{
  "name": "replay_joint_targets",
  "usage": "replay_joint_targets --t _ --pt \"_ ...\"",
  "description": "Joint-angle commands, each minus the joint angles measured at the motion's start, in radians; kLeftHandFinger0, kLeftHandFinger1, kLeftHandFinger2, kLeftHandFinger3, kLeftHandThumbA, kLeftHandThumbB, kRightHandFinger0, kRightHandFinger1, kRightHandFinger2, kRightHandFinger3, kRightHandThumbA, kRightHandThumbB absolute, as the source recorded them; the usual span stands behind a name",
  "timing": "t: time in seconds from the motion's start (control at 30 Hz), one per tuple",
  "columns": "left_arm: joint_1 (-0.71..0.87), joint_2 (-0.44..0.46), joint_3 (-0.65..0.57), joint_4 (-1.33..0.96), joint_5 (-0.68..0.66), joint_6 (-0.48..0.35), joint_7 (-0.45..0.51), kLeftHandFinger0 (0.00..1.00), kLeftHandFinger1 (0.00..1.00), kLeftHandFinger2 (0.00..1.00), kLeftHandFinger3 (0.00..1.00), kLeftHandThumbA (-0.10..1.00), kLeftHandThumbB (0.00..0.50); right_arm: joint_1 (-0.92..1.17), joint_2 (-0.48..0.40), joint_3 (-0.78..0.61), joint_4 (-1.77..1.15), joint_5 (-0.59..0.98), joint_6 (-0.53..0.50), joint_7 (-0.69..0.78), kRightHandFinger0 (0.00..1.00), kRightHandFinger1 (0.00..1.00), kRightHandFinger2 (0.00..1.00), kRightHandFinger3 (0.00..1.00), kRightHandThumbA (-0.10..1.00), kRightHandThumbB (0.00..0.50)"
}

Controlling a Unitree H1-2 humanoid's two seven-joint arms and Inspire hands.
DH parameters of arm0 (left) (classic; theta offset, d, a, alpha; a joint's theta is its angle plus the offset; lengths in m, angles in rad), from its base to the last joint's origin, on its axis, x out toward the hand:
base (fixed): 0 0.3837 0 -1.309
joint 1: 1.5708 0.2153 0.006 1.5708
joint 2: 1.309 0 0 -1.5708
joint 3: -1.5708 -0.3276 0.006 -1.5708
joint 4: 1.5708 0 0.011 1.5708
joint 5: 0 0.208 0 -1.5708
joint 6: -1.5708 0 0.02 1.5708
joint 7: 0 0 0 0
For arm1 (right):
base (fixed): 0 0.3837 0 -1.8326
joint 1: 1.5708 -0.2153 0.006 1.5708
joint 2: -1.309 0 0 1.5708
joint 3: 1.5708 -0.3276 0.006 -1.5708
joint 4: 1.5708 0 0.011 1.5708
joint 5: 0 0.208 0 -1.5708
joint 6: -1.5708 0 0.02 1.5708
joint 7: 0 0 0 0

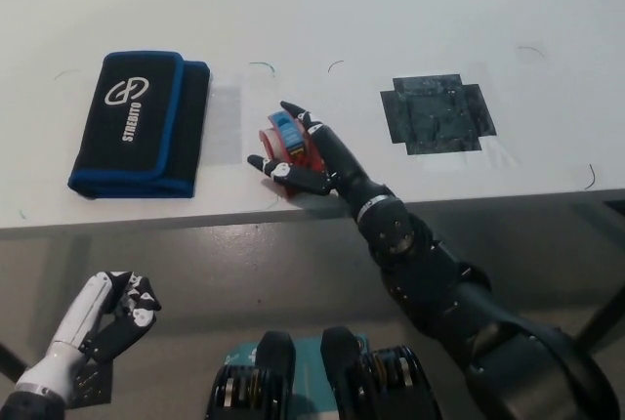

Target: Use the right hand to move the tape on the right hand side to the notebook on the left hand side

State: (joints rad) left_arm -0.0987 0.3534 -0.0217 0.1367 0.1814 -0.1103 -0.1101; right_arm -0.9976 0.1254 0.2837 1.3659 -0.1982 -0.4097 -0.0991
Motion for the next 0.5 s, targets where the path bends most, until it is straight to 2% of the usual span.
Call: replay_joint_targets --t 0.0,0.13,0.2,0.27,0.33,0.4,0.43,0.47 --pt "-0.021 0.016 -0.002 -0.035 0.009 0.006 -0.011 0.13 0.16 0.30 0.37 -0.10 0.373 -0.013 0.082 0.036 0.016 -0.044 0.004 0.052 1.00 1.00 1.00 1.00 0.91 0.500" --pt "-0.019 0.015 -0.001 -0.038 0.005 0.004 -0.013 0.15 0.19 0.32 0.38 -0.10 0.374 -0.012 0.082 0.039 0.016 -0.039 -0.004 0.055 1.00 1.00 1.00 1.00 0.89 0.500" --pt "-0.026 0.016 -0.001 -0.027 -0.002 -0.005 -0.016 0.24 0.26 0.37 0.38 -0.10 0.373 -0.014 0.079 0.049 0.016 -0.048 0.002 0.047 1.00 1.00 1.00 1.00 0.91 0.500" --pt "-0.025 0.012 0.002 -0.031 -0.007 0.002 -0.015 0.13 0.16 0.31 0.37 -0.10 0.371 -0.013 0.074 0.049 0.016 -0.045 0.004 0.048 1.00 1.00 1.00 1.00 0.91 0.500" --pt "-0.025 0.013 0.000 -0.033 -0.005 0.003 -0.017 0.07 0.13 0.29 0.38 -0.10 0.362 -0.012 0.066 0.047 0.013 -0.039 0.004 0.051 1.00 1.00 1.00 1.00 0.91 0.500" --pt "-0.026 0.016 -0.001 -0.033 -0.002 0.004 -0.019 0.06 0.12 0.29 0.39 -0.10 0.360 -0.014 0.061 0.038 0.014 -0.029 0.009 0.060 1.00 1.00 1.00 1.00 0.90 0.500" --pt "-0.024 0.017 0.000 -0.027 -0.001 0.002 -0.017 0.12 0.16 0.30 0.38 -0.10 0.368 -0.015 0.059 0.035 0.014 -0.026 0.007 0.065 1.00 1.00 1.00 1.00 0.88 0.500" --pt "-0.024 0.016 0.000 -0.026 0.001 0.003 -0.016 0.12 0.16 0.30 0.38 -0.10 0.368 -0.016 0.056 0.035 0.013 -0.025 0.007 0.066 1.00 1.00 1.00 1.00 0.88 0.500"
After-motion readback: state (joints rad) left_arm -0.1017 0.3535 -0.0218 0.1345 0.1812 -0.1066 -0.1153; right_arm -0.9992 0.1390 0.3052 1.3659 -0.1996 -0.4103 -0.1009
